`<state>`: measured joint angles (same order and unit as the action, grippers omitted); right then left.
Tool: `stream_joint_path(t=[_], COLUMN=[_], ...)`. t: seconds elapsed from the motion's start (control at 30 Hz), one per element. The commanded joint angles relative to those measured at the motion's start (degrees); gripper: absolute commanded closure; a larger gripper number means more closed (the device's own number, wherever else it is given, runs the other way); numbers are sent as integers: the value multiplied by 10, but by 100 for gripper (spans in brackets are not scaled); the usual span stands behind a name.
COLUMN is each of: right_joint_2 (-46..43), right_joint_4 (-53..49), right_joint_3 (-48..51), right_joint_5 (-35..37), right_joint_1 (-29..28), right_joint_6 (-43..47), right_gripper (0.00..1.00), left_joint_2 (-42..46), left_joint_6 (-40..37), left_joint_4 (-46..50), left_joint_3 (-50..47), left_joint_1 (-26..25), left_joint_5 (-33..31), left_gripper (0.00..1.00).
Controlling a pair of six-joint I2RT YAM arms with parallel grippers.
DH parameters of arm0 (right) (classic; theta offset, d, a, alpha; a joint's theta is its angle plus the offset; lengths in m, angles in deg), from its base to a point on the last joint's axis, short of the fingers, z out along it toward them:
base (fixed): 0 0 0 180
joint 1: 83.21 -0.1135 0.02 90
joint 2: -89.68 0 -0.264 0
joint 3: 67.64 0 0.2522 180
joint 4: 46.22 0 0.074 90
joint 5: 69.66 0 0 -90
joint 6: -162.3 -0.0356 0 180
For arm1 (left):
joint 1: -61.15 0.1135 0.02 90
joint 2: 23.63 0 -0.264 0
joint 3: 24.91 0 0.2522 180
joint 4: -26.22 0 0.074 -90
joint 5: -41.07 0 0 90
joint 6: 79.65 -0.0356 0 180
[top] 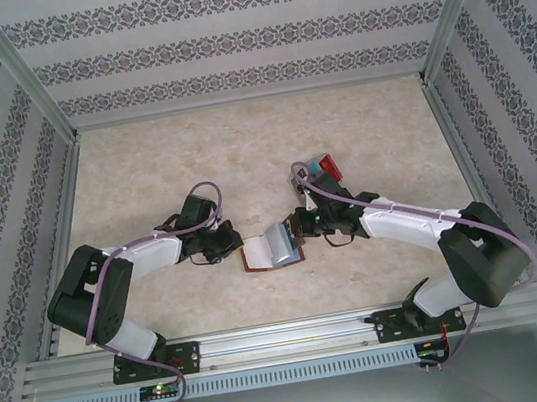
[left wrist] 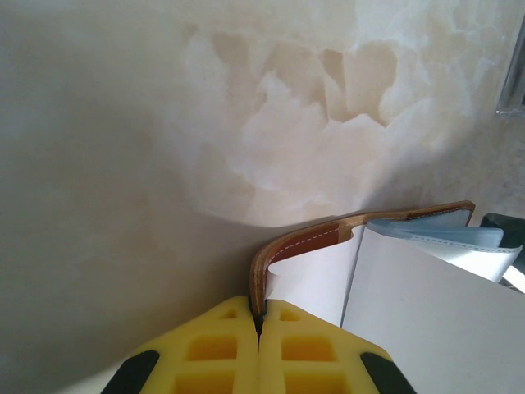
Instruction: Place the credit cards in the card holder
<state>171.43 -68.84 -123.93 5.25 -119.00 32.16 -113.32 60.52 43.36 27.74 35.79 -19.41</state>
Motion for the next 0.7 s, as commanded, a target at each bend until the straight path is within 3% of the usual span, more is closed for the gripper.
stream_joint_path(t=[0.0, 0.2, 0.33, 0.67], right_joint_2=[-14, -44, -30, 7], right_joint_4=[-35, -58, -28, -7], right_joint_3=[-11, -3, -4, 12], right_joint_5=[34, 95, 33, 27], right_joint_1=[-4, -7, -6, -12], right_joint_6=[9, 7, 0, -10], right_gripper=[100, 100, 100, 100], left_joint_2=[-13, -10, -11, -10], left_joint_6=[1, 2, 4, 2], left_joint_4=[4, 5, 1, 3], left_joint_3=[6, 5, 2, 2], left_joint_1=[2, 2, 2, 2], left_joint_5=[3, 3, 3, 3], left_gripper=[100, 100, 100, 100])
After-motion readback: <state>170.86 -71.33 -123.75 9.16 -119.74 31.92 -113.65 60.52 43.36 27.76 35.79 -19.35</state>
